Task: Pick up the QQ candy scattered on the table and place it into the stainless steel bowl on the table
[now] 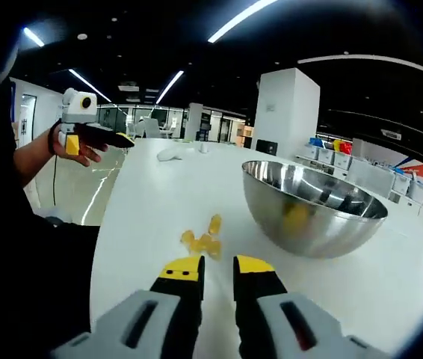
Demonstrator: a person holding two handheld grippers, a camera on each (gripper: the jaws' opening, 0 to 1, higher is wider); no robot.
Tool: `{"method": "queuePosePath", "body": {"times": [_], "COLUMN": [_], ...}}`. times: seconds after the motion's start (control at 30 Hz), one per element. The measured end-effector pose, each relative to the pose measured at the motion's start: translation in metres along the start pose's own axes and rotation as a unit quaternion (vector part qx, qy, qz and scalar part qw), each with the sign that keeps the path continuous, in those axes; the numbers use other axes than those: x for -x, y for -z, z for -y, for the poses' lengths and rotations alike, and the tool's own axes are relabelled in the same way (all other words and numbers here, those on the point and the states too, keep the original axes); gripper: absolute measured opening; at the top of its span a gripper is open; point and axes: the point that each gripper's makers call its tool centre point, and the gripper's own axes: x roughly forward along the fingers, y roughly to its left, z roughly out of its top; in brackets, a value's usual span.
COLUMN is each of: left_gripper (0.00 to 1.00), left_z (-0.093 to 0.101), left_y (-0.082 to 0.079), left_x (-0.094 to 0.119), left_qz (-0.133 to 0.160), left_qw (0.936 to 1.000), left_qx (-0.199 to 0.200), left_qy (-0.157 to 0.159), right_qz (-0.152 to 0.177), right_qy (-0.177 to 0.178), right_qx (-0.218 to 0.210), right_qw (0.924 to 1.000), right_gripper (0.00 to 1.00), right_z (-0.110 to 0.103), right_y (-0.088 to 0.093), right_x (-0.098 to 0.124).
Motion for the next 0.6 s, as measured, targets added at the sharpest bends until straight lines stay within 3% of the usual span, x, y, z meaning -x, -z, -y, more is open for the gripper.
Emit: {"method": "queuePosePath", "body": {"times": [0.3, 0.6], "left_gripper": [0.72, 0.72], "left_z": [-0.009, -0.017], "left_y": [0.003, 0.007], "left_x": [0.010, 0.012], "left_qz": [0.004, 0.005], "left_qw": [0.9999, 0.9998], "left_qx": [0.004, 0.011], "left_qy": [-0.009, -0.017], "right_qz": [-0.022, -0.029], "right_qy": [-0.020, -0.026], "right_qx": [0.012, 0.008], "right_qw": [0.9995, 0.9992], "right_gripper": [0.16, 0.10], "right_z": [-0.004, -0.002], "right_y": [0.004, 0.007], "right_x": [-0.036, -0.045]}}
